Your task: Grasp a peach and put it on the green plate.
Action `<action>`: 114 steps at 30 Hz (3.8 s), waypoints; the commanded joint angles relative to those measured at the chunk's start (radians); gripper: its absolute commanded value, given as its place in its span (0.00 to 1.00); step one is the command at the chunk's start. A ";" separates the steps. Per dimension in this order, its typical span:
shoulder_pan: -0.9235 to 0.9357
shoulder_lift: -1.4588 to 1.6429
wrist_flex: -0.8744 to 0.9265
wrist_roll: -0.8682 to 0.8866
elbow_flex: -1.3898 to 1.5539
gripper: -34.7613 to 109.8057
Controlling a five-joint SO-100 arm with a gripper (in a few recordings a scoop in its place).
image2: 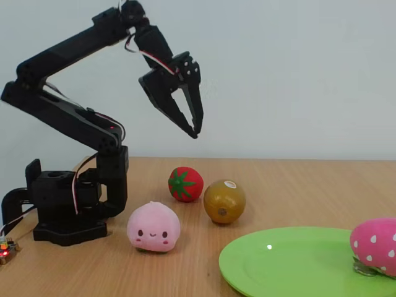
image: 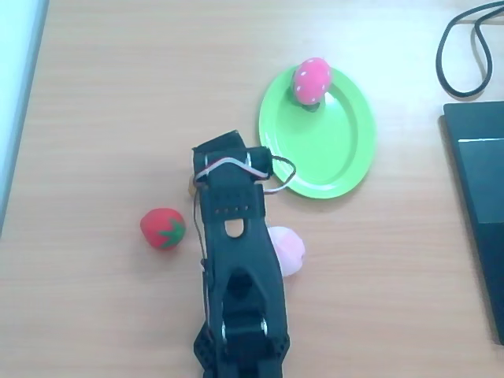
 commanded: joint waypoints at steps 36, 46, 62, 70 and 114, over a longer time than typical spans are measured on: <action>0.403 -0.064 0.084 -1.585 0.031 0.29; 0.569 0.064 0.084 -1.585 0.163 0.40; 0.629 0.209 0.051 -1.557 0.515 0.49; 0.634 0.144 -0.048 -1.562 0.508 0.53; 0.684 0.118 -0.463 -1.641 0.830 0.56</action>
